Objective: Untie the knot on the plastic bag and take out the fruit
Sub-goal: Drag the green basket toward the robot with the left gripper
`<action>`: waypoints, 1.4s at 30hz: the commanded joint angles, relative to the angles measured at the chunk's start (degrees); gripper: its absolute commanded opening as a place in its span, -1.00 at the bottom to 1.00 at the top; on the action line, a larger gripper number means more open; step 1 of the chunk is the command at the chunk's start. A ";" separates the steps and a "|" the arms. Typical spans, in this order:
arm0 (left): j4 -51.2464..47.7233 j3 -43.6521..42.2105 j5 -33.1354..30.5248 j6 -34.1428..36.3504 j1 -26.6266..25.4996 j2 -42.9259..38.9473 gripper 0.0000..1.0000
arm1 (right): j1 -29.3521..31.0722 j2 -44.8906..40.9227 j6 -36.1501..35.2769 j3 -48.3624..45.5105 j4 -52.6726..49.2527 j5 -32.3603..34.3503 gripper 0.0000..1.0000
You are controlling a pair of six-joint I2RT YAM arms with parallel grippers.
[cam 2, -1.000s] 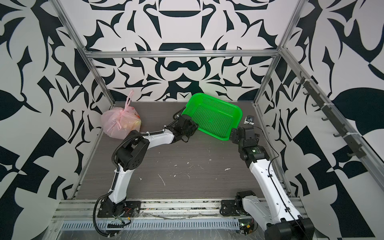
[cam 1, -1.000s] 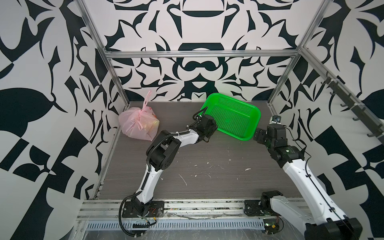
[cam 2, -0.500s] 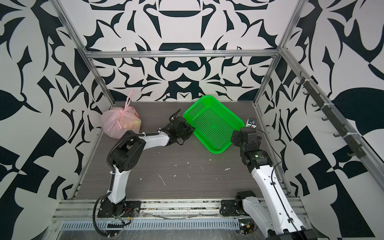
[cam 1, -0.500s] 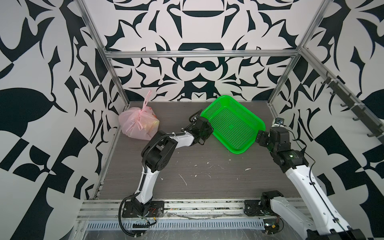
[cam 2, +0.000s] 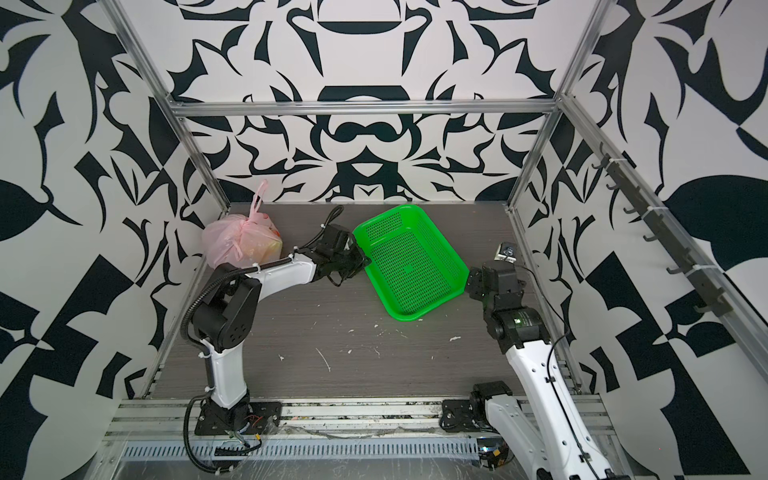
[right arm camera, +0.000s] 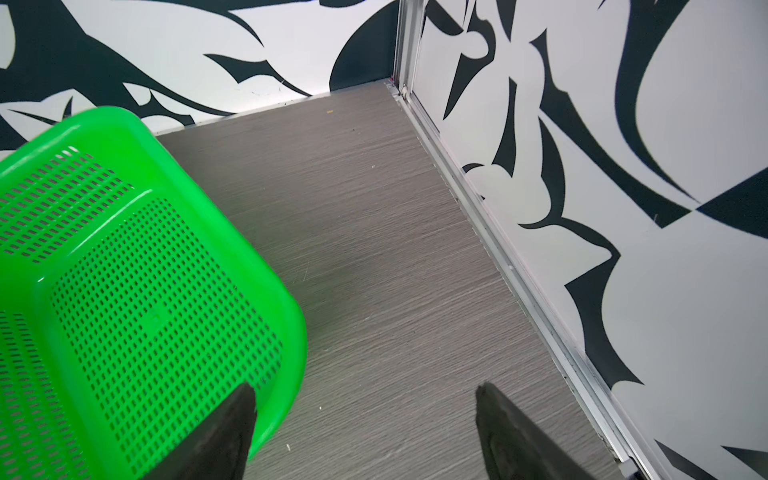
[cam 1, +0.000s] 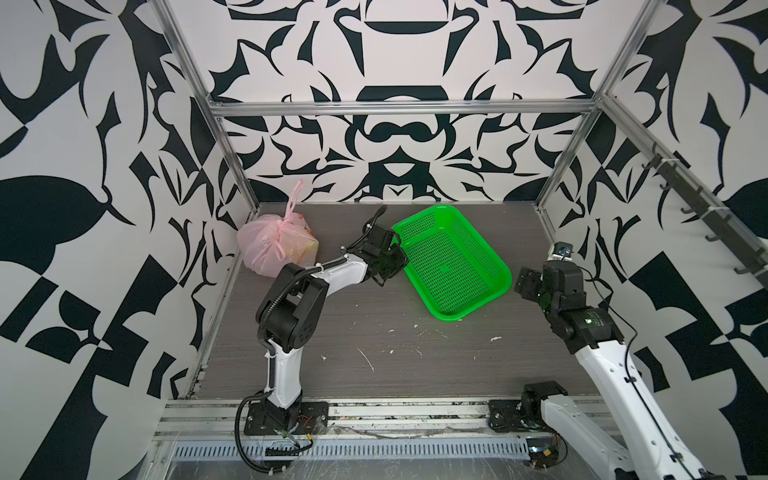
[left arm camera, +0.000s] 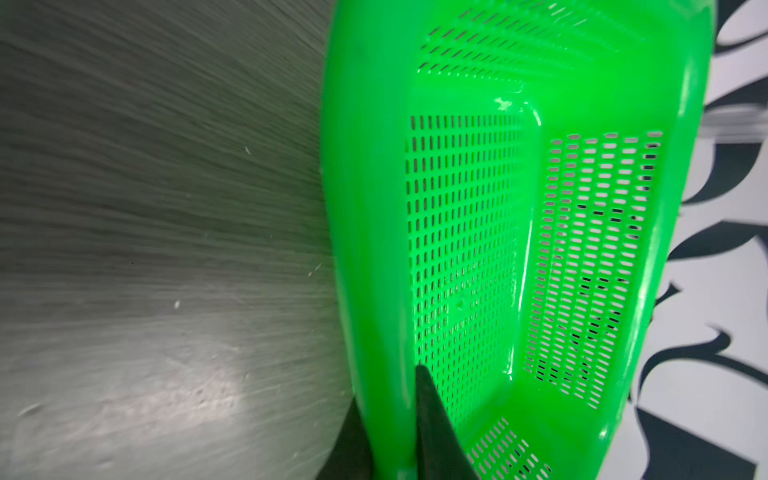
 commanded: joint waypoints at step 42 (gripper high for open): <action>-20.09 -1.44 7.62 21.79 -0.69 -7.95 -0.80 | -0.13 0.32 0.87 -3.29 1.92 -5.42 0.65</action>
